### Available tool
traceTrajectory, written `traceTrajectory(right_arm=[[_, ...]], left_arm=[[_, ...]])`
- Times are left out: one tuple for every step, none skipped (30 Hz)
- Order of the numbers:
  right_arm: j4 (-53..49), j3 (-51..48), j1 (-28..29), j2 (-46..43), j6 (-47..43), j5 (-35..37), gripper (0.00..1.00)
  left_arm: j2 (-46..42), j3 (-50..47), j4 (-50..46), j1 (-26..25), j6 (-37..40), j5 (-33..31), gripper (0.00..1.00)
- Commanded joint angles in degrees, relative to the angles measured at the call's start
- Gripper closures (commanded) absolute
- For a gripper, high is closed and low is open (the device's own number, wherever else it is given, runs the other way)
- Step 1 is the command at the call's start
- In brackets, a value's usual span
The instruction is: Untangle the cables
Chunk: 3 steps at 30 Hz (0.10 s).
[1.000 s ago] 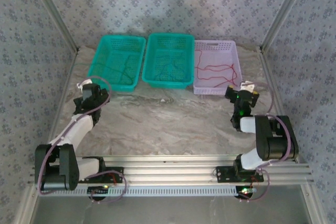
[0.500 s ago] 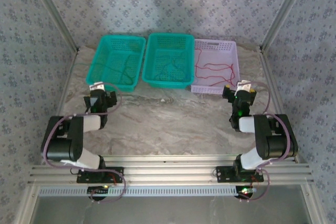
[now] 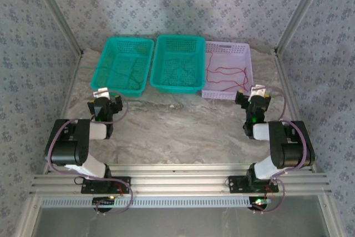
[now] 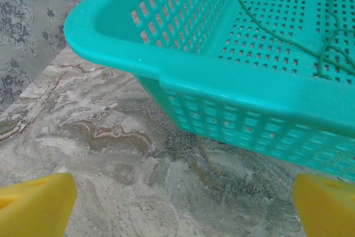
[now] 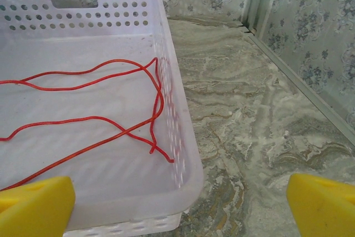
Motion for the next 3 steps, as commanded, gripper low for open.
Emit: traceTrajectory(right_arm=[[-3.3, -0.2, -0.6, 0.9, -1.8, -2.9, 0.0], [-3.2, -0.3, -0.6, 0.9, -1.8, -2.9, 0.0], [-3.2, -0.2, -0.7, 0.9, -1.8, -2.9, 0.0]], left_arm=[[-0.5, 0.1, 2.5, 0.2, 0.6, 0.4, 0.0], [-0.5, 0.0, 2.5, 0.2, 0.6, 0.4, 0.0], [-0.5, 0.1, 2.5, 0.2, 0.6, 0.4, 0.0]])
